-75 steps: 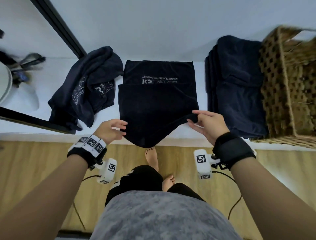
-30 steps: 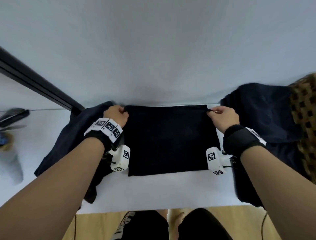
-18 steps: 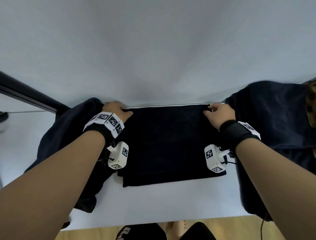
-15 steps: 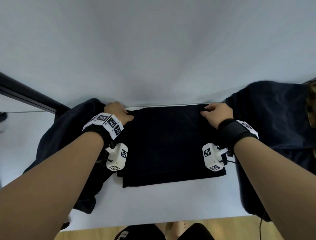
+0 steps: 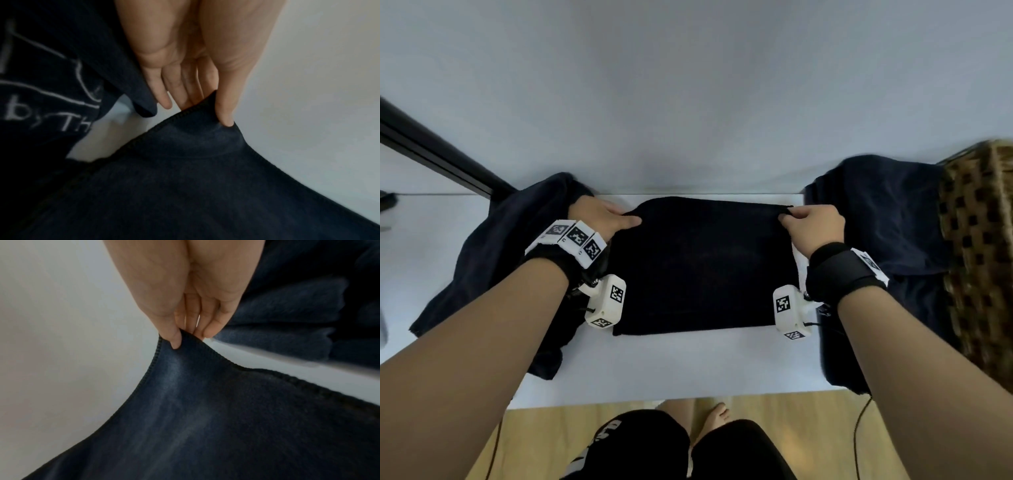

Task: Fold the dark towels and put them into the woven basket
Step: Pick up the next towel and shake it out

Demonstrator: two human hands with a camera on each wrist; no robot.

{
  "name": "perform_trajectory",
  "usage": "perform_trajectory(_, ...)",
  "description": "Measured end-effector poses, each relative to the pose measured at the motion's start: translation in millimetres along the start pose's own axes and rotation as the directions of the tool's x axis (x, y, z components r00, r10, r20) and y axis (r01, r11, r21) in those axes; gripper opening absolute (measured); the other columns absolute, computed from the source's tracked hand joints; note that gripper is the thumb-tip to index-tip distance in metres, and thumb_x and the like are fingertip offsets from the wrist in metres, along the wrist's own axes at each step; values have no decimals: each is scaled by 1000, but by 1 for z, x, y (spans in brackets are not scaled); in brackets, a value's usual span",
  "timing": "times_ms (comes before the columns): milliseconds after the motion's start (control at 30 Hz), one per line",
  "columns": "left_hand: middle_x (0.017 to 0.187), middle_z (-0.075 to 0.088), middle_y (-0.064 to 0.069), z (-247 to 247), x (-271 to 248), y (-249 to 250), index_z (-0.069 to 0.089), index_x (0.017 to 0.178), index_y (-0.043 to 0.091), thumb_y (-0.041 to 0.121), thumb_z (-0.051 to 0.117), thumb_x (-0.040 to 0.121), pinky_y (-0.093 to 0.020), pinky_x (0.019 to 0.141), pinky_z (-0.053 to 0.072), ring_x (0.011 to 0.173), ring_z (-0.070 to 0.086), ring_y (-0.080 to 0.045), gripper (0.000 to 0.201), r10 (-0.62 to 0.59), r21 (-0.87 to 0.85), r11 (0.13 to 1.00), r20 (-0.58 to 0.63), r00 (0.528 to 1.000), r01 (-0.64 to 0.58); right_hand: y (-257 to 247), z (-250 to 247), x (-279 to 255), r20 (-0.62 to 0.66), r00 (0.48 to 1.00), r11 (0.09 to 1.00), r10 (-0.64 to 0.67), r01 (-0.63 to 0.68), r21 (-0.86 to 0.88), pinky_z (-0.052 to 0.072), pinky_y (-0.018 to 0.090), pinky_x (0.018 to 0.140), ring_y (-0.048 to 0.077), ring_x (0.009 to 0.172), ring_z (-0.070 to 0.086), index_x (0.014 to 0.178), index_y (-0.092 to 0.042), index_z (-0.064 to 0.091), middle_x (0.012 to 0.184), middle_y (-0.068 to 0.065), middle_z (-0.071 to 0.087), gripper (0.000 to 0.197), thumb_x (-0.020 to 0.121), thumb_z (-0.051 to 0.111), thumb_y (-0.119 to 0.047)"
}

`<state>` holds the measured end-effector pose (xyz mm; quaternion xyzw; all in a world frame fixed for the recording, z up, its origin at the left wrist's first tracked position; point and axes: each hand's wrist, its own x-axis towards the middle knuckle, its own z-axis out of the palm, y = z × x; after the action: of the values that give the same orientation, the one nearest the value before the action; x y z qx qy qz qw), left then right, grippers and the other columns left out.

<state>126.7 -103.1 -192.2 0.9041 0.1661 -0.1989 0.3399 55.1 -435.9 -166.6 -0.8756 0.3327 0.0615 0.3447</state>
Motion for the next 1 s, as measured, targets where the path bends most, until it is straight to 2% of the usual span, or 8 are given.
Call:
perform_trajectory(167, 92, 73, 4, -24, -51, 2, 77, 99, 14, 34, 87, 68, -17, 84, 51, 83, 67, -3, 37, 72, -255, 962, -91, 993, -94, 1, -35, -47, -43, 999, 978, -6, 15, 207, 47, 22, 97, 11, 99, 66, 99, -16, 79, 100, -1, 75, 18, 83, 75, -23)
perform_trajectory(267, 86, 71, 8, -41, -89, 3, 75, 91, 21, 26, 86, 70, 1, 68, 44, 67, 61, 15, 25, 144, -278, 942, -166, 976, -186, 3, -57, -77, -60, 997, 963, -44, 58, 262, 44, 15, 88, 4, 90, 62, 99, -17, 79, 97, -3, 75, 17, 83, 76, -24)
perform_trajectory(333, 80, 68, 17, -55, -119, 4, 73, 82, 28, 27, 87, 68, 5, 62, 39, 64, 58, 21, 20, 162, -290, 931, -220, 962, -223, 3, -75, -100, -77, 992, 961, -98, 115, 251, 40, 13, 84, 3, 87, 60, 99, -18, 79, 96, -3, 75, 17, 84, 75, -24)
perform_trajectory(400, 78, 68, 23, -66, -139, 5, 72, 71, 34, 29, 88, 66, 1, 70, 44, 70, 60, 20, 18, 163, -318, 916, -262, 951, -244, 2, -89, -116, -108, 983, 958, -146, 168, 233, 39, 13, 84, 3, 87, 59, 99, -18, 79, 97, -3, 75, 16, 85, 73, -23)
perform_trajectory(500, 80, 73, 18, -95, -178, 21, 74, 64, 37, 31, 87, 67, -16, 82, 49, 81, 67, 6, 15, 181, -388, 863, -359, 915, -323, -5, -126, -145, -187, 956, 926, -226, 271, 265, 40, 16, 89, 5, 94, 61, 98, -19, 79, 101, -3, 75, 15, 85, 72, -23)
perform_trajectory(700, 90, 71, 14, -155, -236, 69, 73, 77, 33, 18, 75, 83, -1, 78, 45, 79, 61, 16, 16, 375, -297, 764, -518, 769, -573, -29, -196, -173, -358, 877, 859, -322, 429, 280, 36, 16, 87, 6, 93, 60, 103, -14, 77, 103, -1, 75, 21, 89, 69, -27)
perform_trajectory(867, 95, 69, 7, -193, -287, 102, 78, 93, 18, 17, 80, 77, -3, 83, 42, 89, 63, 0, 16, 468, -145, 733, -600, 648, -664, -49, -242, -192, -434, 815, 811, -384, 522, 263, 39, 21, 89, 17, 99, 65, 105, -13, 76, 107, 2, 74, 22, 91, 65, -26)
perform_trajectory(1000, 84, 69, 13, -212, -313, 114, 76, 86, 24, 19, 79, 78, 0, 77, 43, 76, 61, 15, 11, 439, -137, 699, -693, 572, -702, -58, -264, -206, -502, 771, 771, -391, 573, 279, 37, 19, 87, 8, 89, 59, 103, -17, 77, 105, -2, 74, 21, 90, 66, -30)
